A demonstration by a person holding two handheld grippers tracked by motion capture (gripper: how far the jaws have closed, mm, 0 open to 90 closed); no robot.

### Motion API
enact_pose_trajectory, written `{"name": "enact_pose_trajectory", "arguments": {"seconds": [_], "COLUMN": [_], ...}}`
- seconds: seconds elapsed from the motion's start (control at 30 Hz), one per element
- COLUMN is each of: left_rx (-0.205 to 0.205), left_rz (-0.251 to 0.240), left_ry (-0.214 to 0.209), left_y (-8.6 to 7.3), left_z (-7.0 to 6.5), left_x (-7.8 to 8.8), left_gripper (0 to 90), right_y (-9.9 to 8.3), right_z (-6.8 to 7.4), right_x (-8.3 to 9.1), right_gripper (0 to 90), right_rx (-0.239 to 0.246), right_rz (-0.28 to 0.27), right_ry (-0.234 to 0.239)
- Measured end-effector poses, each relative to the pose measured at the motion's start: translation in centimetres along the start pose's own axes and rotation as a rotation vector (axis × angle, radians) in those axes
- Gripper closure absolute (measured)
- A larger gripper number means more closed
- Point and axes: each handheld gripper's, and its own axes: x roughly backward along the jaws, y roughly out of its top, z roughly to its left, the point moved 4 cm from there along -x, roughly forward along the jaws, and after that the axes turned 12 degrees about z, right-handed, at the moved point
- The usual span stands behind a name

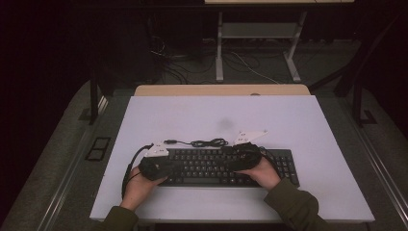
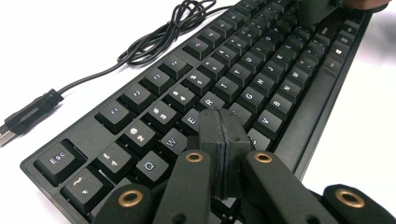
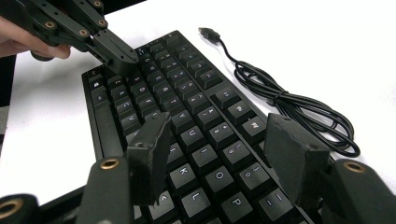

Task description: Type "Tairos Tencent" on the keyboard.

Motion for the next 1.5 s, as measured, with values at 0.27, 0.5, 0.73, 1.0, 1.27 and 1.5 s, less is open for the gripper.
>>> {"name": "enact_pose_trajectory", "arguments": {"seconds": [0.27,0.5,0.73,1.0,1.27,1.5], "left_rx": [-0.011,-0.018,-0.031,-0.058,-0.096,-0.116], "left_rz": [-0.008,-0.003,0.008,0.026,0.053,0.083], "left_ry": [-0.013,-0.03,-0.051,-0.08,-0.113,-0.119], "left_y": [0.3,0.4,0.5,0.7,0.8,0.7], "left_z": [-0.5,-1.1,-1.7,-2.5,-3.3,-3.7], "left_x": [0.2,0.1,-0.1,-0.7,-1.2,-1.8], "left_gripper": [89.0,89.0,89.0,89.1,89.0,89.0], "right_y": [0.0,0.1,0.1,0.1,0.1,0.1], "right_z": [0.0,0.0,-0.1,-0.1,-0.1,-0.2], "right_x": [0.1,0.2,0.3,0.2,0.2,0.3], "right_gripper": [40.5,39.5,38.8,38.8,38.8,38.8], "right_rx": [0.001,0.001,-0.005,-0.006,-0.008,-0.008], "right_rz": [-0.003,-0.004,-0.007,-0.007,-0.008,-0.007], "right_ry": [0.0,0.002,0.001,0.003,0.002,0.001]}}
